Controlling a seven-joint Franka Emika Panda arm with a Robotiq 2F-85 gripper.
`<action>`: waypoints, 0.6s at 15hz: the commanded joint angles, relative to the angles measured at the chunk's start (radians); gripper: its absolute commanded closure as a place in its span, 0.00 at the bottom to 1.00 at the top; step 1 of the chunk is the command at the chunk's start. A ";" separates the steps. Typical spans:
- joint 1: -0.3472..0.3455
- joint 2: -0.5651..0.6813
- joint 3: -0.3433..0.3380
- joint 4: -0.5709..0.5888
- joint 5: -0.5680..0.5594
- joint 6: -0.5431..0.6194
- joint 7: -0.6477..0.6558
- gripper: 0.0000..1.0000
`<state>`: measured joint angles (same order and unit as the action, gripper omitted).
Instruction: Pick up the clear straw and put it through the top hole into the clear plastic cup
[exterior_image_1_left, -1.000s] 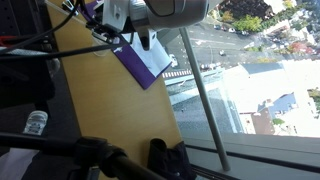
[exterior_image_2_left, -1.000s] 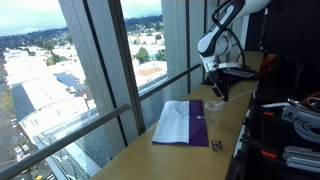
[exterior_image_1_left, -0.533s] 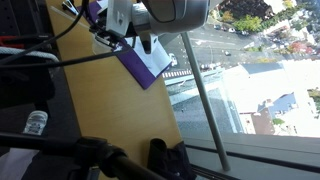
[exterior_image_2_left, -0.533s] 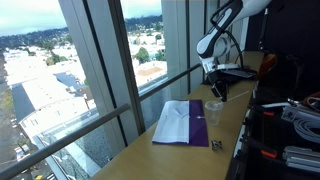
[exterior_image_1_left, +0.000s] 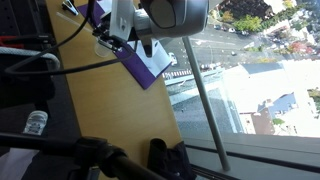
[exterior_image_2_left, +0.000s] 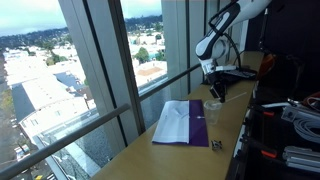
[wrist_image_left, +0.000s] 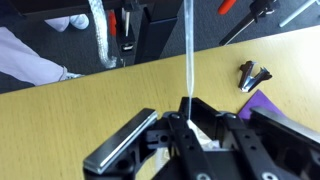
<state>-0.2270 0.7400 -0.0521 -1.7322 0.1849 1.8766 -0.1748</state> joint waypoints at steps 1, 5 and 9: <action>-0.018 0.028 0.015 0.050 0.033 -0.041 0.001 0.97; -0.020 0.041 0.024 0.079 0.052 -0.066 0.004 0.97; -0.015 0.035 0.032 0.100 0.077 -0.099 0.008 0.97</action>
<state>-0.2316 0.7692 -0.0374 -1.6706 0.2284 1.8235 -0.1748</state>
